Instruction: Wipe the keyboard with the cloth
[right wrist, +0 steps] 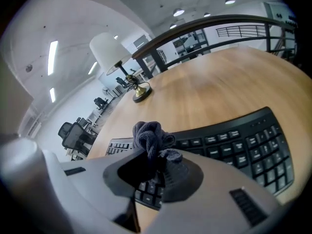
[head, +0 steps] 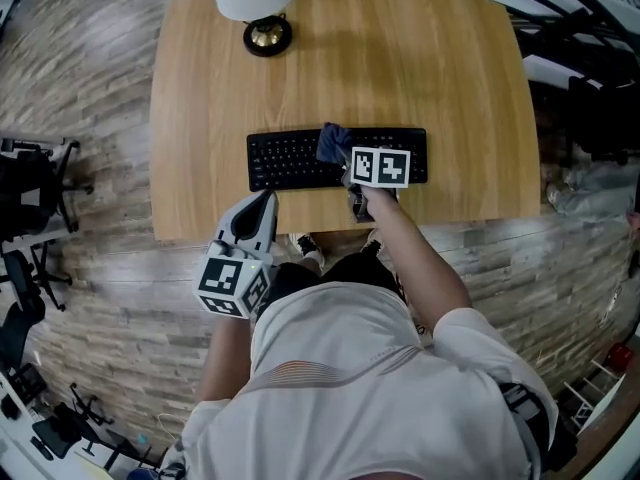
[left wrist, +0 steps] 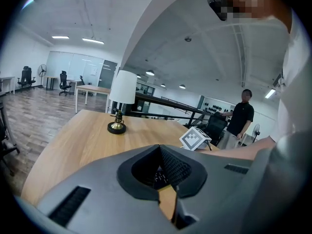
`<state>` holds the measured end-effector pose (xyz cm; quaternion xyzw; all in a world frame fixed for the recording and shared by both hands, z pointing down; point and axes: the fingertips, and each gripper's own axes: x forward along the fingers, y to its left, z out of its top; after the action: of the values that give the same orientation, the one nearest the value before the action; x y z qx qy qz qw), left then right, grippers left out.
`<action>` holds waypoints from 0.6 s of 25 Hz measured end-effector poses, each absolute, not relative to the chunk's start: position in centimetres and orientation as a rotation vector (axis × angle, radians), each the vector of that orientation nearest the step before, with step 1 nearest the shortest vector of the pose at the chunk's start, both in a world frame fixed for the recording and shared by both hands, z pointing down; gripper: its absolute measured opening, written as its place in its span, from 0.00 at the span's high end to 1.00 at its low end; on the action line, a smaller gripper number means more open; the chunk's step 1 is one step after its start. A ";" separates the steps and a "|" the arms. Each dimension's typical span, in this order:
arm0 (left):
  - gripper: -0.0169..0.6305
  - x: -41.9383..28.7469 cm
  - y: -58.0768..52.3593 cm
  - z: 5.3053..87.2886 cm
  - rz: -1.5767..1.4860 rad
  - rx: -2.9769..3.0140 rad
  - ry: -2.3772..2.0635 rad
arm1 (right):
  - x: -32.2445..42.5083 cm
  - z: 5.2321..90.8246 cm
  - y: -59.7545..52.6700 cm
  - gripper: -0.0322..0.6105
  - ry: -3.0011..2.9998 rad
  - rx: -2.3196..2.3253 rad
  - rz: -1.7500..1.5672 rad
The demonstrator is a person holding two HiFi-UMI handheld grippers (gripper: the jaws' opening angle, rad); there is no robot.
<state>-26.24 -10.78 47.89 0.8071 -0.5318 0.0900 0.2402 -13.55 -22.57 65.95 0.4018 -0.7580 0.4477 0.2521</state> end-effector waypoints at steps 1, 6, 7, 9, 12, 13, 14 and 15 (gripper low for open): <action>0.95 -25.5 -10.9 47.8 0.250 2.215 -1.448 | -12.4 65.9 -22.8 0.76 -2.057 1.110 1.221; 0.95 -22.5 -11.2 47.1 0.264 2.240 -1.428 | -7.2 65.7 -23.2 0.76 -2.032 1.184 1.233; 0.95 -21.9 -11.3 47.0 0.265 2.244 -1.428 | -6.1 65.7 -23.4 0.76 -2.026 1.198 1.234; 0.95 -20.9 -11.7 46.7 0.265 2.249 -1.426 | -4.0 65.7 -23.7 0.76 -2.012 1.225 1.236; 0.95 -19.2 -12.4 46.6 0.268 2.261 -1.418 | -1.0 65.9 -24.3 0.76 -1.996 1.261 1.239; 0.95 -18.7 -12.5 46.5 0.270 2.265 -1.414 | -0.1 65.9 -24.5 0.76 -1.990 1.275 1.239; 0.95 -18.1 -12.6 46.5 0.272 2.268 -1.409 | 0.9 66.0 -24.6 0.76 -1.984 1.290 1.241; 0.95 -17.6 -12.7 46.5 0.274 2.271 -1.405 | 1.9 66.0 -24.7 0.76 -1.977 1.309 1.241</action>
<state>-17.59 -12.71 46.49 0.8240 -0.5099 0.0994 0.2263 1.91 -24.67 65.97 0.4758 -0.7189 0.4512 0.2306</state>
